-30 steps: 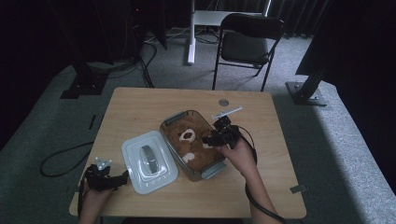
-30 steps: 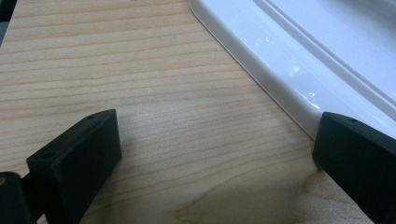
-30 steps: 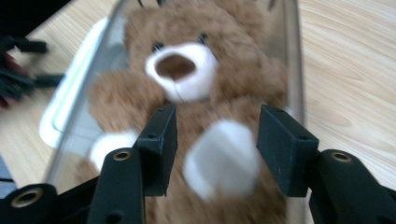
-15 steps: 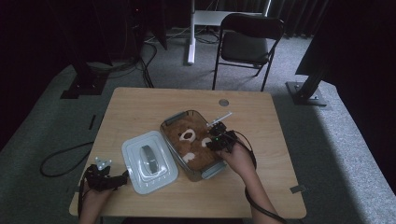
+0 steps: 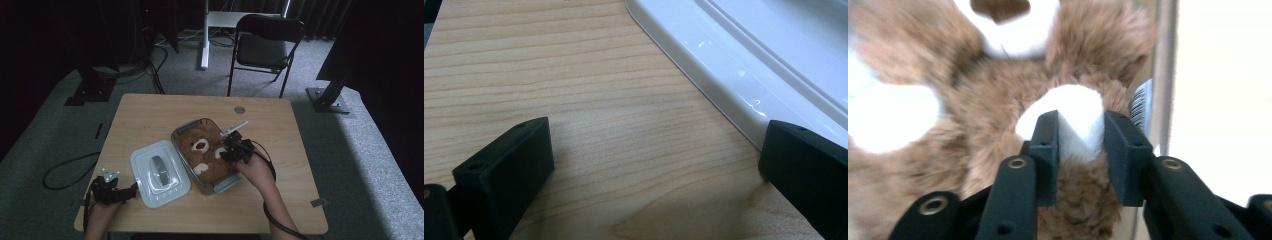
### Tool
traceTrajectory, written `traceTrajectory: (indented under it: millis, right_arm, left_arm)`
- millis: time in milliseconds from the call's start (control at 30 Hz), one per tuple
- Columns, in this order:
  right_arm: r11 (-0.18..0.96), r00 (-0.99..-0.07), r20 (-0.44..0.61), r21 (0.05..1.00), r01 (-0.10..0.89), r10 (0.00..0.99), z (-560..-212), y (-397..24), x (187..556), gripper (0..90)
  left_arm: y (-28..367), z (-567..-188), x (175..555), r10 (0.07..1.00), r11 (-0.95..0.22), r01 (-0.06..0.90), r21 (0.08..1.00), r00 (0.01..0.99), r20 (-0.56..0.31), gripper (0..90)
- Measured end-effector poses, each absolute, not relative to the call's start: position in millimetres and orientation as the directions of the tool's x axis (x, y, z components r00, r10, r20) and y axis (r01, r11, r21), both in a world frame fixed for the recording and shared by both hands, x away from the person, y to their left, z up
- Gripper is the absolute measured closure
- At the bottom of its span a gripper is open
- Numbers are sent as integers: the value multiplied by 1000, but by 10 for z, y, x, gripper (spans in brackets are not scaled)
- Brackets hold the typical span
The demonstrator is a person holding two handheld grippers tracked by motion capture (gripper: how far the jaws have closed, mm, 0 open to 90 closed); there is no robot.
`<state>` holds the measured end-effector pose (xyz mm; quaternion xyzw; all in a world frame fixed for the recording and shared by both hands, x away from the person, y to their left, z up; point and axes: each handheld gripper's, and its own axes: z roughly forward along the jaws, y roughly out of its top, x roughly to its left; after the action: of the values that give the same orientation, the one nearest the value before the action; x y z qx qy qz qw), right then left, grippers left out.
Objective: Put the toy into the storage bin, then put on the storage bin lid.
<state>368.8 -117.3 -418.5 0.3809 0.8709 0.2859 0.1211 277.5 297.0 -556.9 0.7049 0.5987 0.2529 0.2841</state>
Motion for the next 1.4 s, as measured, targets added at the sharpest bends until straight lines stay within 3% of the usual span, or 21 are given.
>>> traceTrajectory:
  millis: [200,333,400,500,600,767,933,1033,1400]
  right_arm:
    - [420,-634,86,680,602,769,-4108,-1437,3690,475]
    - [333,-574,149,687,646,805,-4173,-1628,3807,389]
    - [306,-534,150,679,667,832,-4239,-1700,3862,269]
    - [245,-490,163,708,663,856,-4307,-1819,3895,235]
    - [198,-448,185,707,679,875,-4383,-1939,3941,125]
    - [111,-392,252,704,702,885,-4482,-2124,3971,123]
    - [186,-370,121,698,691,921,-4596,-2154,3983,119]
    - [215,-364,73,693,688,929,-4708,-2122,3994,119]
    - [230,-373,39,726,648,927,-4954,-2005,3968,119]
  left_arm:
    - [2976,-5570,2736,989,-114,703,702,145,15,18]
    - [2978,-5570,2719,988,-119,702,702,152,16,18]
    - [2978,-5571,2715,987,-123,700,704,159,15,18]
    - [2975,-5568,2706,988,-123,704,700,156,16,18]
    - [2973,-5539,2702,990,-97,718,690,143,-10,18]
    - [2986,-5468,2697,992,-51,715,697,118,-48,18]
    - [2936,-5372,2701,985,-1,730,683,117,-124,18]
    - [2853,-5313,2703,981,-32,732,681,154,-119,18]
    - [2526,-5229,2839,963,-81,726,683,233,-133,18]
